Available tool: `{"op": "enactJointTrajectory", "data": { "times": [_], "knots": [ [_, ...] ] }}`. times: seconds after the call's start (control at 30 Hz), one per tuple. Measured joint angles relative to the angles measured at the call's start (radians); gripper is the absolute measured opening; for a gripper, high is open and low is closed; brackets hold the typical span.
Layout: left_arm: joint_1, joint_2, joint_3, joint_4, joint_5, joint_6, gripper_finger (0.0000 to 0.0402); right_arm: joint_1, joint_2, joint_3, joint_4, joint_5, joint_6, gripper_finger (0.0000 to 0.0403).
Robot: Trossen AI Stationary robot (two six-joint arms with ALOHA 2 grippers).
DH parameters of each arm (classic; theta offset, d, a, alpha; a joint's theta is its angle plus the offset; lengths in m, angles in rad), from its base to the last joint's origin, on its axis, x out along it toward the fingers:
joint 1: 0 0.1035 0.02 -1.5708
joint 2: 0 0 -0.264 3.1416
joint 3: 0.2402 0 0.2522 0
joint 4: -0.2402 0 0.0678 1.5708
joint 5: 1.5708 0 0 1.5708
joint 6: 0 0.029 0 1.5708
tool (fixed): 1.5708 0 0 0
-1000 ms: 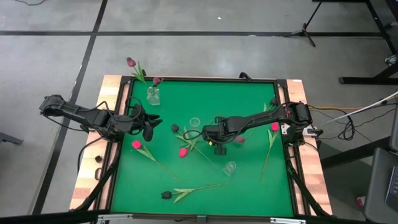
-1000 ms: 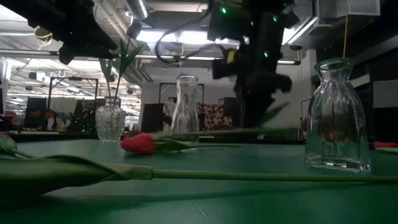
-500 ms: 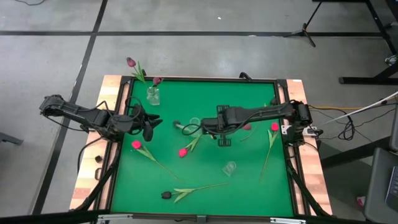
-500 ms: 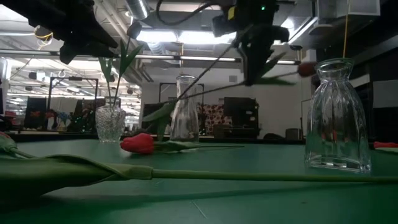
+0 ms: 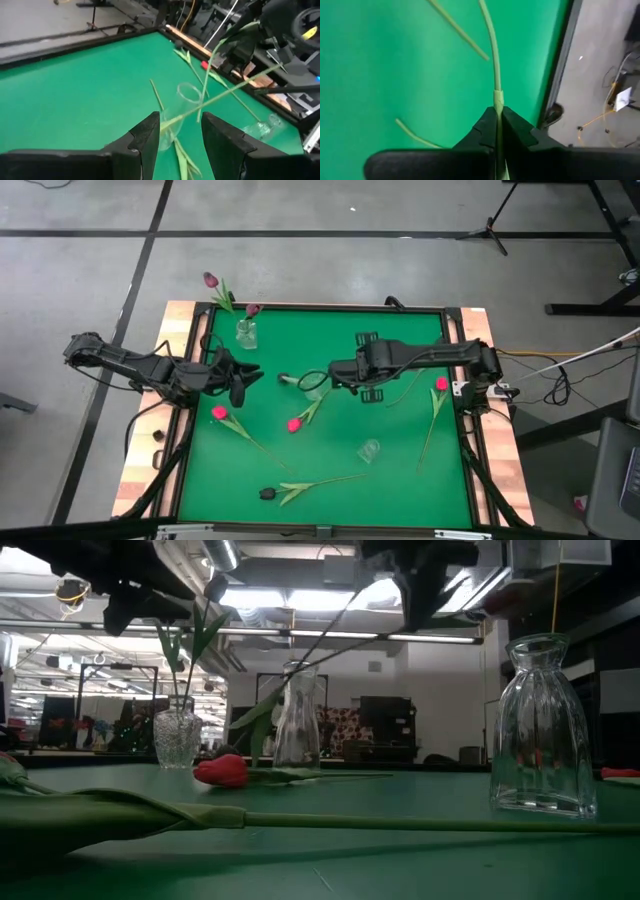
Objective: Sort flowers into vase by color
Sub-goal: Put the dark red tulip into the top transparent vase
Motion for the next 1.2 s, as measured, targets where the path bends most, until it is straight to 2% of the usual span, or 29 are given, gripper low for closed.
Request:
{"op": "enactJointTrajectory", "data": {
  "times": [0.1,0.27,0.57,0.97,1.2],
  "knots": [
    [0.000,0.000,0.000,0.033,-0.004,0.035,0.0141,0.000,0.000,0.041,0.000,0.007,-0.055,0.0014],
    [0.000,0.000,0.000,0.082,-0.005,0.088,0.0141,0.001,0.000,0.116,-0.001,0.082,-0.107,0.0017],
    [0.000,0.000,0.000,0.089,-0.009,0.092,0.0141,0.001,0.000,0.209,-0.001,0.157,-0.224,0.0018],
    [0.000,0.000,0.000,0.267,-0.010,0.202,0.0141,0.001,0.000,0.340,0.004,0.352,-0.331,0.0019],
    [0.001,0.000,0.000,0.372,-0.004,0.272,0.0141,0.007,0.001,0.406,0.036,0.334,-0.396,0.0019]
  ]
}}
